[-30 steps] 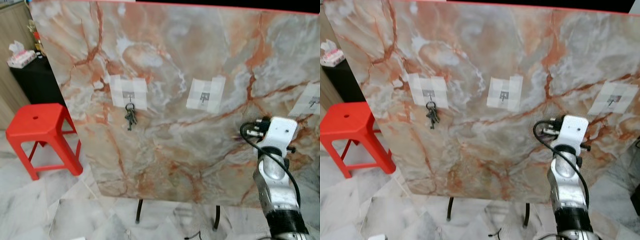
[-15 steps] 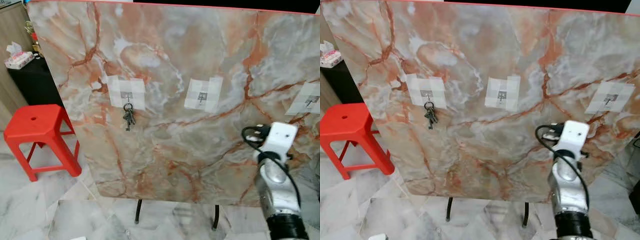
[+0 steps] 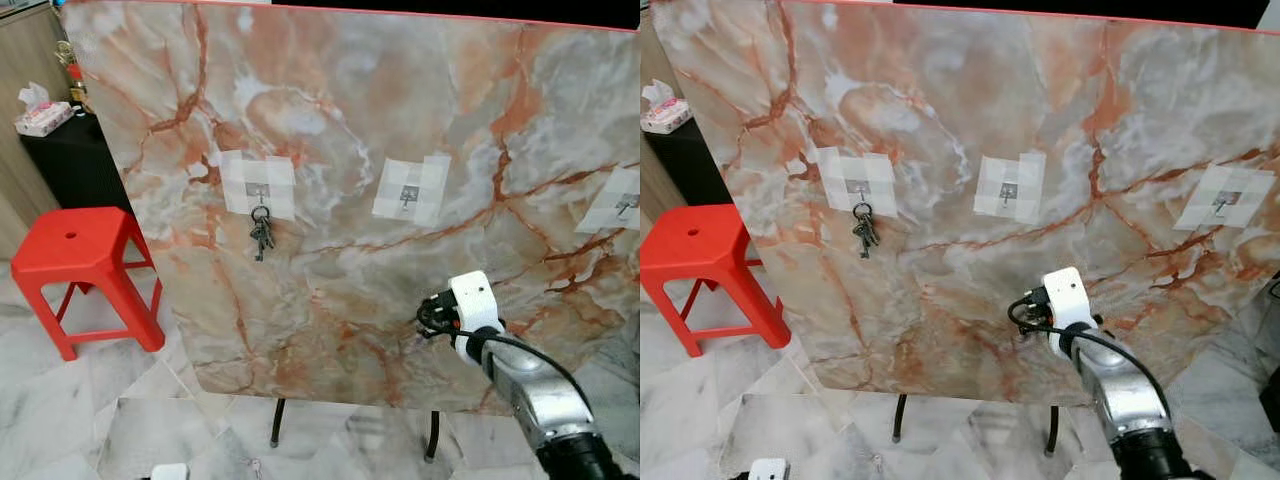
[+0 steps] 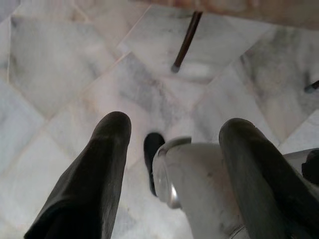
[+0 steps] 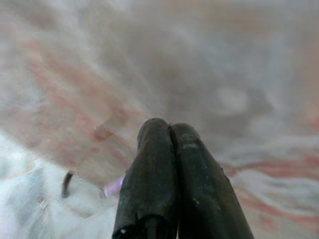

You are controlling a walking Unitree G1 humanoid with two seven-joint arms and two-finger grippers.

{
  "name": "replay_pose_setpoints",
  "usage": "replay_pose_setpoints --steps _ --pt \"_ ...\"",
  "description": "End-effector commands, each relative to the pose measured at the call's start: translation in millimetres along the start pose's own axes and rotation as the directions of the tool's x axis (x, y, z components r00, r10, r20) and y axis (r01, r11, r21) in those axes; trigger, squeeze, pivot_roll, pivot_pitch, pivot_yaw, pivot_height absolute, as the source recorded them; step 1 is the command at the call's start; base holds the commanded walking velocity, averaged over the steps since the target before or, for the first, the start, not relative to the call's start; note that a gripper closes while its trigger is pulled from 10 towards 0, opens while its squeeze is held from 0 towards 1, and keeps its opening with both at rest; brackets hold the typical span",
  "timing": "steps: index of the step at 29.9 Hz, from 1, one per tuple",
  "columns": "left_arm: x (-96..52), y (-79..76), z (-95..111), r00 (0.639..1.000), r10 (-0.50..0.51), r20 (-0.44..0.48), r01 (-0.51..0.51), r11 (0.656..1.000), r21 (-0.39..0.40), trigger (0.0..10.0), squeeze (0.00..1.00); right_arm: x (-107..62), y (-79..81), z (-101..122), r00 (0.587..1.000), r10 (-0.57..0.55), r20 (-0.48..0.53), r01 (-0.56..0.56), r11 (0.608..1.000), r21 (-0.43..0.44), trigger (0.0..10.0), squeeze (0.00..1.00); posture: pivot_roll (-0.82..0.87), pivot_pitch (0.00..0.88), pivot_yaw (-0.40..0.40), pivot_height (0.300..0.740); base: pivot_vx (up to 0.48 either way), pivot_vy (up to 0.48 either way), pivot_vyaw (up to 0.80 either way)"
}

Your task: Hang keys on a hook

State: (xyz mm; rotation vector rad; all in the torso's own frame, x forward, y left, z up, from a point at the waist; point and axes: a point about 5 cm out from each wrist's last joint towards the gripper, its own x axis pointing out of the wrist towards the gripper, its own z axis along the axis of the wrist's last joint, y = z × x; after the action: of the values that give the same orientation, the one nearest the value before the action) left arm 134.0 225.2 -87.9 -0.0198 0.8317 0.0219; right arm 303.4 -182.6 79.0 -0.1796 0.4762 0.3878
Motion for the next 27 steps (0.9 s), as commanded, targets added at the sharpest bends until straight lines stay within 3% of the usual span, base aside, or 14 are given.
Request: replay_pose_setpoints --steps 1,3,4,9,14,17,21,27 --pt "-0.5 -0.8 -0.7 1.000 -0.016 -0.002 0.016 0.999 0.032 10.0 0.00 0.4 4.2 7.9 0.999 0.050 0.004 -0.050 0.998 -0.023 10.0 0.00 0.02 0.000 -0.096 0.740 0.000 0.000 0.00" --pt "7.9 14.3 57.4 0.974 -0.063 0.218 0.042 0.994 0.099 10.0 0.00 2.6 11.7 0.4 0.993 0.106 -0.045 -0.109 0.992 -0.059 10.0 0.00 0.02 0.000 -0.101 0.740 0.000 0.000 0.00" --pt "8.3 17.7 75.3 0.956 -0.080 0.284 0.046 0.991 0.123 10.0 0.00 3.3 13.5 -1.7 0.992 0.115 -0.057 -0.119 0.990 -0.069 10.0 0.00 0.02 0.000 -0.103 0.740 0.000 0.000 0.00" --pt "6.6 6.7 113.3 0.878 -0.057 0.476 -0.008 0.991 0.135 10.0 0.00 2.2 20.4 -6.1 0.985 0.155 -0.082 -0.157 0.987 -0.027 10.0 0.00 0.02 0.000 -0.109 0.740 0.000 0.000 0.00" --pt "1.3 -1.7 130.2 0.826 -0.070 0.559 -0.004 0.991 0.130 10.0 0.00 1.5 20.3 -10.1 0.984 0.151 -0.098 -0.154 0.988 -0.027 10.0 0.00 0.02 0.000 -0.110 0.740 0.000 0.000 0.00" --pt "-7.1 -6.1 136.4 0.801 -0.133 0.583 0.047 0.986 0.160 10.0 0.00 1.2 20.1 -8.2 0.984 0.152 -0.095 -0.155 0.988 -0.026 10.0 0.00 0.02 0.000 -0.110 0.740 0.000 0.000 0.00" --pt "-24.6 -5.5 142.6 0.779 -0.217 0.588 0.080 0.965 0.250 10.0 0.00 2.5 18.4 -2.0 0.990 0.123 -0.067 -0.125 0.992 -0.016 10.0 0.00 0.02 0.000 -0.107 0.740 0.000 0.000 0.00" --pt "-46.3 -2.5 170.1 0.718 -0.250 0.650 0.067 0.954 0.292 10.0 0.00 4.7 21.0 14.1 0.993 0.114 -0.012 -0.114 0.993 -0.009 10.0 0.00 0.04 0.000 -0.109 0.740 0.000 0.000 0.00"
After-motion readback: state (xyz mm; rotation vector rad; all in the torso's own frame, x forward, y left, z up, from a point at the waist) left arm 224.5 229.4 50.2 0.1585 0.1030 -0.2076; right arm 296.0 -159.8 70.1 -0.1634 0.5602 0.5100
